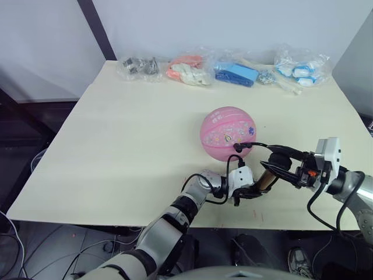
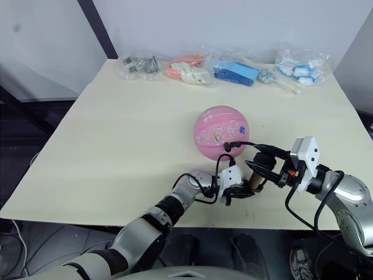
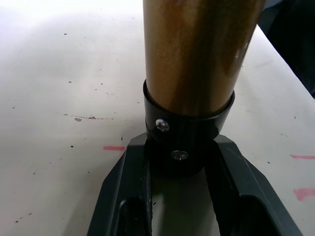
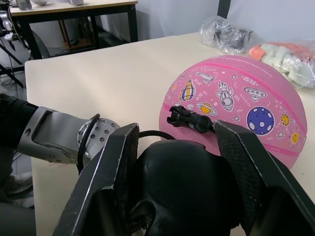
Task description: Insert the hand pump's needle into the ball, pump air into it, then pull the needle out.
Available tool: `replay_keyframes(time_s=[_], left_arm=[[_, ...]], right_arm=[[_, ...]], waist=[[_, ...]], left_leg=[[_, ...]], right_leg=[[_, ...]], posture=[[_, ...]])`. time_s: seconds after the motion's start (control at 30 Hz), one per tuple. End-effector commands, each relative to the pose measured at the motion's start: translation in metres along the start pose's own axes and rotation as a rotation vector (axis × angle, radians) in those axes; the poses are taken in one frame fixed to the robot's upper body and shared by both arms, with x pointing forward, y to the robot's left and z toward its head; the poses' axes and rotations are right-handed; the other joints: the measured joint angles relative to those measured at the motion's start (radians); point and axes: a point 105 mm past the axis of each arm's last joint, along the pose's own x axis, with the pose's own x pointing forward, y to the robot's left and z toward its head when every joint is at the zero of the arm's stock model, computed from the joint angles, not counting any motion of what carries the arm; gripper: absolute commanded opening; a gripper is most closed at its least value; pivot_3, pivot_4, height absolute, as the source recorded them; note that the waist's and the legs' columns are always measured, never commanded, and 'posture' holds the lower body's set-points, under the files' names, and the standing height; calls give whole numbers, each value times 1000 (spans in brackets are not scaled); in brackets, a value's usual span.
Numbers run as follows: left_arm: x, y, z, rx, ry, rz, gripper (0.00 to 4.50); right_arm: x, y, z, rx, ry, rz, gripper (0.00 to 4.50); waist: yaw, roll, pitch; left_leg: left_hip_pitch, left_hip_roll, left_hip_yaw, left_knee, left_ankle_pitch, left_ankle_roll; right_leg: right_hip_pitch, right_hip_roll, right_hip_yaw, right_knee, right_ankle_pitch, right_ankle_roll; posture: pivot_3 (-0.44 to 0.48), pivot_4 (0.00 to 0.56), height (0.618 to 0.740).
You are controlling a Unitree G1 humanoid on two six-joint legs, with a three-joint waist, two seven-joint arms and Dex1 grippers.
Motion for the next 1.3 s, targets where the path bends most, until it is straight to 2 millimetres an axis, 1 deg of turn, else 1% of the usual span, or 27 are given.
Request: replay_keyframes(time_s=[0.03, 0.13, 0.2, 0.27, 0.3, 0.37, 0.43, 0.63, 0.8, 0.93, 1.0, 1.07, 1.13, 1.23, 1.27, 1.3], left_arm=[[-6, -11, -33, -86, 107, -12, 1073], [-7, -11, -32, -85, 106, -13, 1073], [-7, -11, -32, -84, 105, -15, 1073], [-7, -11, -31, -84, 104, -17, 1073], [-7, -11, -31, -84, 104, -18, 1073], [-6, -12, -31, -82, 104, -19, 1073], [-6, -12, -31, -82, 104, -19, 1073], [-5, -12, -31, -82, 106, -20, 1073], [-4, -12, -32, -84, 107, -18, 1073], [-4, -12, -32, -83, 108, -16, 1073], [-4, -12, -32, -83, 107, -16, 1073], [-4, -12, -32, -84, 107, -16, 1073], [-4, -12, -32, -85, 108, -15, 1073], [-4, -12, -33, -86, 109, -13, 1073], [-4, -12, -33, -87, 110, -12, 1073], [-4, -12, -33, -87, 110, -12, 1073]], right_arm=[[-3, 3, 14, -7, 5, 44, 2022], [-8, -1, 41, -27, -29, 53, 2022], [-11, -3, 55, -38, -35, 60, 2022], [-14, -6, 73, -69, -32, 69, 2022], [-16, -6, 80, -69, -35, 75, 2022], [-18, -7, 102, -80, -65, 88, 2022], [-20, -7, 116, -89, -73, 97, 2022], [-29, -8, 142, -93, -69, 109, 2022], [-36, -9, 164, -94, -88, 116, 2022], [-38, -9, 180, -68, -158, 123, 2022], [-38, -10, 178, -72, -146, 121, 2022], [-35, -9, 169, -70, -114, 119, 2022], [-30, -10, 152, -86, -59, 108, 2022], [-25, -12, 132, -82, -40, 91, 2022], [-22, -12, 122, -86, -32, 85, 2022], [-20, -11, 116, -94, -26, 83, 2022]], waist=[[0, 0, 0], [1, 2, 2], [1, 5, 6], [1, 6, 7], [2, 5, 8], [2, 5, 9], [2, 5, 9], [3, 4, 10], [5, 4, 10], [6, 5, 10], [6, 5, 11], [6, 5, 11], [6, 6, 11], [5, 5, 10], [4, 5, 10], [4, 2, 9]], left_leg=[[0, 0, 0, 0, 0, 0], [-1, 0, 0, 0, 0, 0], [-2, 0, 0, 0, 0, 0], [-2, 0, 0, 0, 0, 0], [-3, 0, 0, 0, 0, 0], [-3, 0, -1, 0, 0, 0], [-3, 0, 0, 0, 0, 0], [-4, 1, -1, 0, 0, 0], [-8, 1, -1, 1, 0, 0], [-14, 0, 0, 2, 0, 0], [-16, 0, 1, 2, 0, 0], [-17, 0, 1, 2, 0, 0], [-17, 0, 1, 2, 0, 0], [-15, 0, 1, 2, 0, 0], [-15, 0, 1, 2, 0, 0], [-14, 0, 1, 2, 0, 0]], right_leg=[[0, 0, 0, 0, 0, 0], [-1, 0, 0, 0, 0, 0], [-1, -1, 0, 0, 0, 0], [-2, -1, 0, 0, 0, 0], [-2, -1, 0, 0, 0, 0], [-2, -1, -1, 0, 0, 0], [-2, -1, 0, 0, 0, 0], [-2, -1, -1, -1, 0, 0], [-6, -2, -1, -1, 0, 0], [-12, -3, 0, 0, 1, 0], [-15, -3, 1, 1, 1, 0], [-17, -3, 1, 2, 1, 0], [-18, -2, 1, 2, 1, 0], [-15, -2, 1, 2, 1, 0], [-15, -2, 1, 3, 1, 0], [-14, -2, 1, 3, 1, 0]], posture=[[0, 150, 736], [0, 150, 736], [0, 150, 736], [0, 150, 736], [0, 150, 736], [0, 150, 736], [0, 150, 736], [0, 150, 736], [0, 150, 736], [0, 150, 736], [0, 150, 736], [0, 150, 736], [0, 150, 736], [0, 150, 736], [0, 150, 736], [0, 150, 736]])
